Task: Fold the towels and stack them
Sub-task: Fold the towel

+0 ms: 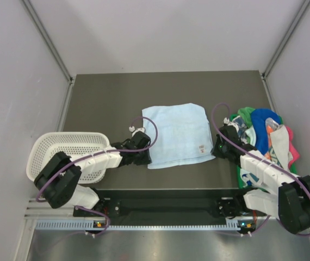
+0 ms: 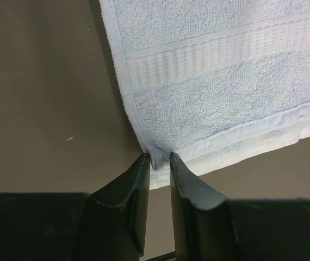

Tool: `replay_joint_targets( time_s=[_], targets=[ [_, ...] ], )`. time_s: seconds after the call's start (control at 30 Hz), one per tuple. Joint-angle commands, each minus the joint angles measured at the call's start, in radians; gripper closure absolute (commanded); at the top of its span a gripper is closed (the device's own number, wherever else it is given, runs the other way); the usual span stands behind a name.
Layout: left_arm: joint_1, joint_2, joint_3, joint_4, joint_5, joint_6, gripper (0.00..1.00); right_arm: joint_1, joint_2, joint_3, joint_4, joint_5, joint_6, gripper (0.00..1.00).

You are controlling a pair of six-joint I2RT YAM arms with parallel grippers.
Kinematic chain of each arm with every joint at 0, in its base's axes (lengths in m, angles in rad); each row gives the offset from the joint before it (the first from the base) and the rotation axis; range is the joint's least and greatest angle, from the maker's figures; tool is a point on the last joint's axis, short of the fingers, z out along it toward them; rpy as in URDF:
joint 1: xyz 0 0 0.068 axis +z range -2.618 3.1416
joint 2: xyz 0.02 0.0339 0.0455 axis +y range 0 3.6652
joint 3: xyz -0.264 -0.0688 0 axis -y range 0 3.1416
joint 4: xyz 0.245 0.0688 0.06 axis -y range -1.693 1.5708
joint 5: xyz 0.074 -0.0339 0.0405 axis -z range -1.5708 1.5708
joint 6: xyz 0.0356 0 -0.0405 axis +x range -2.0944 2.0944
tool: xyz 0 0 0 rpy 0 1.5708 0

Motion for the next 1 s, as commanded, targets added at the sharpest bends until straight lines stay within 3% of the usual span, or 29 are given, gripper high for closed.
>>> replay_joint_targets(
  time_s=[0.0,0.4,0.77,0.97],
  targets=[
    [-0.005,-0.021,0.036,0.006,-0.022,0.006,0.74,0.01,-0.024,0.024,0.011,0.013,-0.001,1.0],
    [-0.005,-0.021,0.045,-0.003,-0.022,0.012,0.75,0.012,-0.024,0.022,0.012,0.013,-0.001,1.0],
    [-0.003,-0.032,0.053,-0.009,-0.022,0.019,1.0,0.01,-0.038,0.033,-0.003,0.015,-0.006,1.0],
    [-0.003,-0.059,0.06,-0.026,-0.031,0.022,1.0,0.01,-0.047,0.039,-0.014,0.024,-0.012,1.0]
  ],
)
